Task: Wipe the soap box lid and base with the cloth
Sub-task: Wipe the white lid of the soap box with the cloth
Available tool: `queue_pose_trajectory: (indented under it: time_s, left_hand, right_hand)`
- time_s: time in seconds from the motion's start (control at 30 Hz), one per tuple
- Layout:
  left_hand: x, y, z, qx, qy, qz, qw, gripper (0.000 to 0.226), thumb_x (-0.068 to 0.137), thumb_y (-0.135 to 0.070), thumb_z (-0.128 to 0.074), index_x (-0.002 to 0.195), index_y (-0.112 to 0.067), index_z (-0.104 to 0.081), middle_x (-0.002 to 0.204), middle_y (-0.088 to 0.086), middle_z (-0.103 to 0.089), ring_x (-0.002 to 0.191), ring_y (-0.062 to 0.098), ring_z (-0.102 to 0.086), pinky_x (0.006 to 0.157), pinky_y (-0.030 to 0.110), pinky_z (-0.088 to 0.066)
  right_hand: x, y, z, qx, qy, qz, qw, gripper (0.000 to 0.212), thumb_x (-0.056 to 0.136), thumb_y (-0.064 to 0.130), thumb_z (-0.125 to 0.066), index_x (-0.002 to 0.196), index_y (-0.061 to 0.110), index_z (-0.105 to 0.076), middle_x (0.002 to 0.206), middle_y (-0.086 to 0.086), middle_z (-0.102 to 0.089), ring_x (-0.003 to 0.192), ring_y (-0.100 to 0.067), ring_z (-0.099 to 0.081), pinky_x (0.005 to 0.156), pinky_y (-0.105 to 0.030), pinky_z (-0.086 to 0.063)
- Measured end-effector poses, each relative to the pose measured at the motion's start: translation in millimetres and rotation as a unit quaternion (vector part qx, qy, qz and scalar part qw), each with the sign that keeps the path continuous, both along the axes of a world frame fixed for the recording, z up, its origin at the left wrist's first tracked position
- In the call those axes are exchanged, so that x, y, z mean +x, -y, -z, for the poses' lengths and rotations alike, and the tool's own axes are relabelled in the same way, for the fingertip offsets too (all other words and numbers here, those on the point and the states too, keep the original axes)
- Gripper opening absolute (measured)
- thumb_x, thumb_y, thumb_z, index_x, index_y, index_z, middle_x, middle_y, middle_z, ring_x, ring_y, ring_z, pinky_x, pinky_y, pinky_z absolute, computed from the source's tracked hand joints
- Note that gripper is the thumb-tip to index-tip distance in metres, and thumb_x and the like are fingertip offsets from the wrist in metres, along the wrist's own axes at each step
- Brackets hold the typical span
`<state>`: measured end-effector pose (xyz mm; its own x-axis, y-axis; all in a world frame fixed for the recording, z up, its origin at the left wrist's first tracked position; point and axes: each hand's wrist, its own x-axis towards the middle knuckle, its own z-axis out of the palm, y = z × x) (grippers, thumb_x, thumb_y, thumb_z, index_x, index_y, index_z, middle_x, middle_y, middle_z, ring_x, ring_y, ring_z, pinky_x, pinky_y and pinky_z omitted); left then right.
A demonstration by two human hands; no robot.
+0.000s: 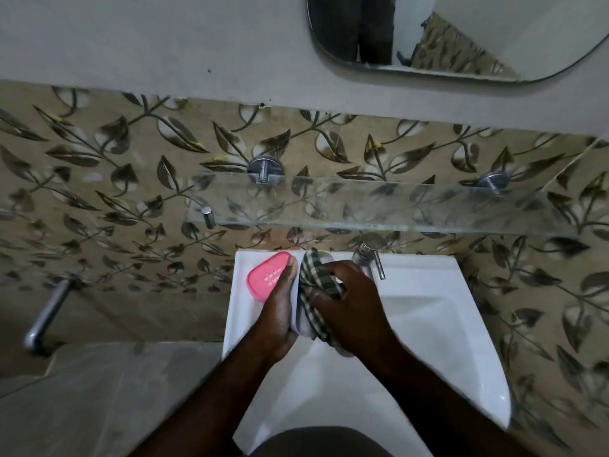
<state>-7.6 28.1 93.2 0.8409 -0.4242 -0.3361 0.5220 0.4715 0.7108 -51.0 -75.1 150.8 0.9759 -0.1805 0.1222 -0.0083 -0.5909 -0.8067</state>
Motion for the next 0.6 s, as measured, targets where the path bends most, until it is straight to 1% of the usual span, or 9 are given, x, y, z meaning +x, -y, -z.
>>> queue_pose_trajectory:
  time_s: [0.07,0.1,0.17,0.23,0.3,0.33,0.43,0.53,0.6]
  left_hand:
    - [-0.9,-2.5,-5.9,-0.016,-0.030,-0.004,0.999,0.058,0.096,-0.051,-0.038,0.089,-0.009,-0.076,0.096,0.016,-0.072,0.088,0.024,-0.070,0.078,0.032,-0.057]
    - [0.5,-7.7,-8.5,-0.018,-0.045,-0.011,0.999,0.061,0.093,-0.057,-0.041,0.094,-0.007,-0.075,0.102,0.019,-0.069,0.092,0.027,-0.067,0.082,0.035,-0.054]
    - [3.9,-13.7,-8.9,-0.019,-0.058,-0.013,0.998,0.066,0.088,-0.063,-0.045,0.108,-0.006,-0.071,0.107,0.022,-0.065,0.093,0.029,-0.065,0.086,0.038,-0.051]
    - [3.7,-13.4,-12.0,0.012,-0.046,-0.018,0.999,0.059,0.090,-0.059,-0.046,0.112,-0.011,-0.071,0.103,0.018,-0.069,0.089,0.028,-0.067,0.085,0.040,-0.052]
    - [3.8,-8.6,-18.9,0.022,-0.039,-0.013,0.999,0.053,0.093,-0.055,-0.043,0.107,-0.013,-0.073,0.093,0.015,-0.073,0.081,0.026,-0.069,0.078,0.037,-0.054]
    - [4.5,-6.3,-22.5,0.020,-0.043,-0.004,0.999,0.054,0.094,-0.056,-0.042,0.105,-0.013,-0.073,0.088,0.014,-0.073,0.077,0.025,-0.069,0.071,0.035,-0.055]
    - [6.3,0.7,-29.2,0.005,-0.054,-0.008,0.999,0.058,0.095,-0.057,-0.040,0.106,-0.009,-0.068,0.082,0.010,-0.074,0.071,0.021,-0.070,0.062,0.031,-0.057]
    - [4.6,9.0,-29.3,-0.011,-0.052,-0.026,0.998,0.047,0.099,-0.047,-0.038,0.110,-0.012,-0.066,0.086,0.006,-0.075,0.078,0.018,-0.070,0.065,0.026,-0.057]
    - [4.5,11.1,-31.2,0.004,-0.039,-0.046,0.998,0.042,0.100,-0.046,-0.037,0.102,-0.017,-0.068,0.084,0.002,-0.076,0.075,0.016,-0.071,0.064,0.026,-0.057]
  right_hand:
    - [0.1,-6.2,3.6,-0.081,0.011,-0.088,0.993,0.018,0.077,0.013,-0.062,0.094,0.015,-0.068,0.103,-0.003,-0.063,0.090,-0.018,-0.062,0.076,-0.027,-0.049]
    - [-1.9,-5.0,4.8,-0.112,0.000,-0.149,0.983,0.021,0.079,0.017,-0.059,0.099,0.017,-0.069,0.114,-0.002,-0.061,0.095,-0.019,-0.063,0.079,-0.032,-0.051]
    - [-5.0,3.6,7.0,-0.158,-0.020,-0.258,0.953,0.020,0.086,0.022,-0.059,0.103,0.021,-0.069,0.127,0.002,-0.056,0.101,-0.019,-0.063,0.081,-0.033,-0.052]
    - [-6.7,13.8,10.4,-0.254,0.005,-0.314,0.915,0.019,0.085,0.016,-0.058,0.099,0.021,-0.070,0.125,0.001,-0.058,0.095,-0.024,-0.064,0.073,-0.036,-0.054]
    - [-5.3,18.6,13.9,-0.349,0.079,-0.306,0.882,0.017,0.081,0.012,-0.054,0.090,0.018,-0.068,0.112,-0.003,-0.064,0.078,-0.028,-0.064,0.056,-0.034,-0.052]
    - [-2.3,21.3,15.0,-0.374,0.116,-0.296,0.871,0.016,0.081,0.012,-0.052,0.086,0.016,-0.067,0.107,-0.005,-0.066,0.071,-0.028,-0.060,0.052,-0.031,-0.045]
    - [18.2,31.3,16.7,-0.423,0.224,-0.269,0.836,0.016,0.085,0.009,-0.053,0.085,0.012,-0.068,0.105,-0.010,-0.070,0.065,-0.028,-0.053,0.053,-0.032,-0.036]
    - [42.5,31.3,10.6,-0.434,0.222,-0.200,0.850,0.024,0.083,0.011,-0.050,0.090,0.009,-0.073,0.106,-0.011,-0.072,0.067,-0.031,-0.060,0.052,-0.034,-0.046]
    - [49.3,21.0,5.4,-0.424,0.183,-0.168,0.871,0.032,0.078,0.014,-0.046,0.093,0.008,-0.073,0.102,-0.011,-0.072,0.069,-0.033,-0.063,0.052,-0.035,-0.050]
